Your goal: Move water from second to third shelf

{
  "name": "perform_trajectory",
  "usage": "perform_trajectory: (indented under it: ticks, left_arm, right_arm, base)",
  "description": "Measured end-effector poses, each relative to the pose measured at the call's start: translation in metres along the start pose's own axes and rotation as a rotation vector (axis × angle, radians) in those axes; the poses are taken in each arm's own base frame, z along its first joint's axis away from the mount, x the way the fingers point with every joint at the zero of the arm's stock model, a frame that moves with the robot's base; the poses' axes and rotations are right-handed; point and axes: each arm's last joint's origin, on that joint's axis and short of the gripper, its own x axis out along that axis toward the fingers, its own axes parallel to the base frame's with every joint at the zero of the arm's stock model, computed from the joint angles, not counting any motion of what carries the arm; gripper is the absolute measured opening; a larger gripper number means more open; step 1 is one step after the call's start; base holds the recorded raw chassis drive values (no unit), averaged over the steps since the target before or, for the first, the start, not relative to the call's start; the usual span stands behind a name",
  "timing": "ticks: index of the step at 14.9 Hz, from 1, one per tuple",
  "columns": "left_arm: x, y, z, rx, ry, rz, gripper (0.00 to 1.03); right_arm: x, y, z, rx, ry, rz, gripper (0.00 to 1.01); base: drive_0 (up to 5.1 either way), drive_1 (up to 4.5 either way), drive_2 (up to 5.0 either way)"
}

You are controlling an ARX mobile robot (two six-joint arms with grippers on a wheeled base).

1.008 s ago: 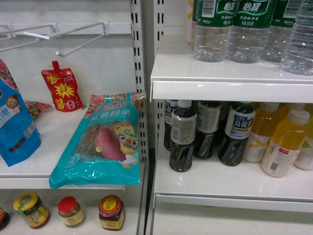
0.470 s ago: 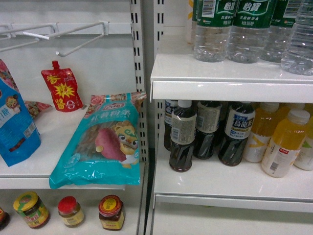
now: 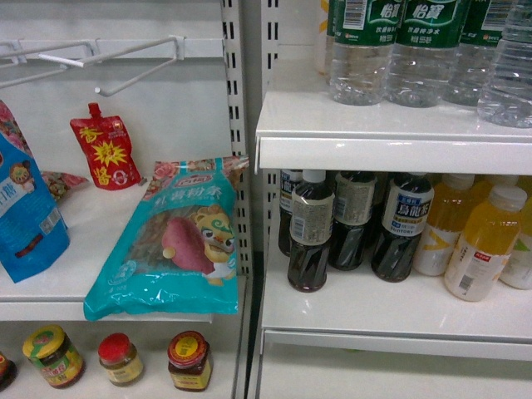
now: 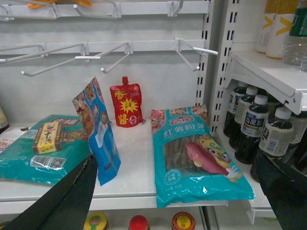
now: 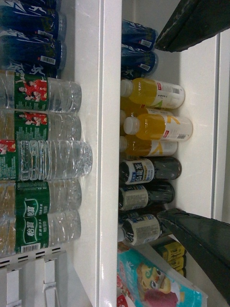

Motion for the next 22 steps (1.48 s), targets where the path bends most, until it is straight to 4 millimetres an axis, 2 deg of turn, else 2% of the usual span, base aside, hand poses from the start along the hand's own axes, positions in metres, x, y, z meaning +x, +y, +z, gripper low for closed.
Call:
perform_trajectory:
  ticks: [22]
  left_arm:
    - [0.0000, 0.0000, -0.0002, 0.000, 0.002, 0.000, 0.98]
  right_arm:
    - [0.0000, 0.0000, -0.0002, -0.001, 0.002, 0.000, 0.98]
  base:
    - [0.0, 0.00, 0.0]
